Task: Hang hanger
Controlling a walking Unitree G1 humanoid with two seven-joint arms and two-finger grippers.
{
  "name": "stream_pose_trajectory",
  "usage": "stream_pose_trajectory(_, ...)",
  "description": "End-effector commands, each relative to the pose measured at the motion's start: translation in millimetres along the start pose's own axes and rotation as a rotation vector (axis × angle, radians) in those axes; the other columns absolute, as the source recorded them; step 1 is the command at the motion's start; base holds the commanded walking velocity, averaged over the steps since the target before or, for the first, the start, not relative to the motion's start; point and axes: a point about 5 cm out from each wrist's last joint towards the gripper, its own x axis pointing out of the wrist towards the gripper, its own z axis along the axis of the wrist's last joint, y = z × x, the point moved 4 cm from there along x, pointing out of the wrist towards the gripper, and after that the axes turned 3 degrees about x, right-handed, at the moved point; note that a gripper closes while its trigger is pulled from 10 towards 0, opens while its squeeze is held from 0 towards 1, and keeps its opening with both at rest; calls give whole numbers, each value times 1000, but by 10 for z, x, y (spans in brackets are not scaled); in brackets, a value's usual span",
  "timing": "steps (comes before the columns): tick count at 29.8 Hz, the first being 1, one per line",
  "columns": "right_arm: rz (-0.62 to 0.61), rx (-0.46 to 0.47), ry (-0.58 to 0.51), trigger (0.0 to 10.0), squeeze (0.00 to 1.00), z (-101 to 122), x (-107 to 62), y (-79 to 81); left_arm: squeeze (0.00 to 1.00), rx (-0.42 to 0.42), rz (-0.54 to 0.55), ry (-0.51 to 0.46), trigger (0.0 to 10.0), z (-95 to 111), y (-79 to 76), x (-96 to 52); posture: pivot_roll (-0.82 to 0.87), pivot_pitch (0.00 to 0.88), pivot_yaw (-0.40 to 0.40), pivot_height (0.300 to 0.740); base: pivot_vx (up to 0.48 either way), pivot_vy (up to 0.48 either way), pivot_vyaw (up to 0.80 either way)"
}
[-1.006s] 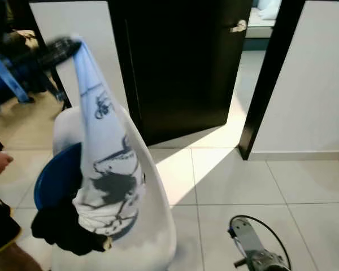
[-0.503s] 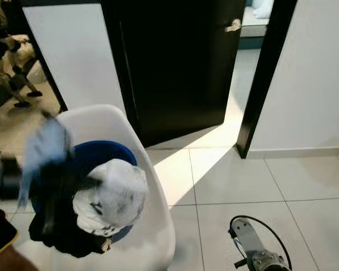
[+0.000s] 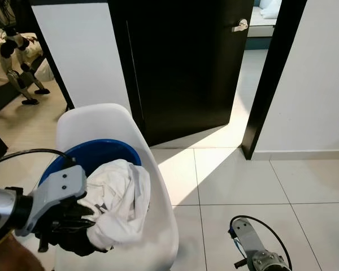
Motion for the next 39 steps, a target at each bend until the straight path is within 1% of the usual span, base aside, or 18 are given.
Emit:
stream_pose_trajectory(1,6,-8,7,10000,0,-11,4,29,1000,-2,19,-65,10000,95,40,-29,12,0,14,740,0,0,0)
stream_pose_trajectory(3,6,-9,7,10000,0,-12,4,28,1000,-20,47,-200,10000,286,100,-103,14,0,15,740,0,0,0)
stream_pose_trajectory(5,6,-9,7,10000,0,-12,4,28,1000,-20,47,-200,10000,286,100,-103,14,0,15,740,0,0,0)
stream_pose_trajectory(6,6,-11,7,10000,0,-12,4,28,1000,-33,61,-275,10000,379,129,-137,15,0,16,740,0,0,0)
stream_pose_trajectory(7,6,-11,7,10000,0,-12,4,28,1000,-33,61,-275,10000,379,129,-137,15,0,16,740,0,0,0)
stream_pose_trajectory(9,16,-7,-2,10000,0,-4,4,40,1000,-79,172,-450,10000,548,288,-192,18,0,22,740,0,0,0)
stream_pose_trajectory(10,30,3,-16,10000,0,8,5,55,0,-154,263,-545,10000,585,405,-182,19,0,22,740,0,0,0)
stream_pose_trajectory(11,30,3,-16,10000,0,8,5,55,0,-154,263,-545,10000,585,405,-182,19,0,22,740,0,0,0)
stream_pose_trajectory(12,45,20,-40,10000,0,29,6,74,0,-301,392,-635,10000,535,547,-96,20,0,23,740,0,0,0)
stream_pose_trajectory(13,45,20,-40,10000,0,29,6,74,0,-301,392,-635,10000,535,547,-96,20,0,23,740,0,0,0)
stream_pose_trajectory(15,52,23,-55,10000,0,45,5,84,0,-441,477,-641,10000,382,589,67,19,0,24,740,0,0,0)
stream_pose_trajectory(16,52,23,-55,10000,0,45,5,84,0,-441,477,-641,10000,382,589,67,19,0,24,740,0,0,0)
stream_pose_trajectory(20,59,37,-70,10000,0,62,4,93,0,-606,538,-575,10000,142,514,346,19,0,20,740,0,0,541)
stream_pose_trajectory(23,45,41,-80,10000,0,73,4,79,0,-667,565,-560,10000,136,444,497,20,0,19,740,0,0,794)
stream_pose_trajectory(31,40,33,-80,10000,0,74,3,70,0,-679,641,-573,10000,288,500,571,21,0,15,740,0,-197,198)
stream_pose_trajectory(35,39,37,-80,10000,0,70,4,73,0,-619,671,-570,10000,349,554,535,23,0,11,740,0,-419,0)
stream_pose_trajectory(36,43,39,-82,10000,0,70,4,78,0,-580,729,-554,10000,337,618,492,24,0,10,740,0,0,0)
stream_pose_trajectory(39,45,39,-83,10000,0,71,4,80,0,-574,753,-551,10000,327,644,474,24,0,11,740,0,0,0)
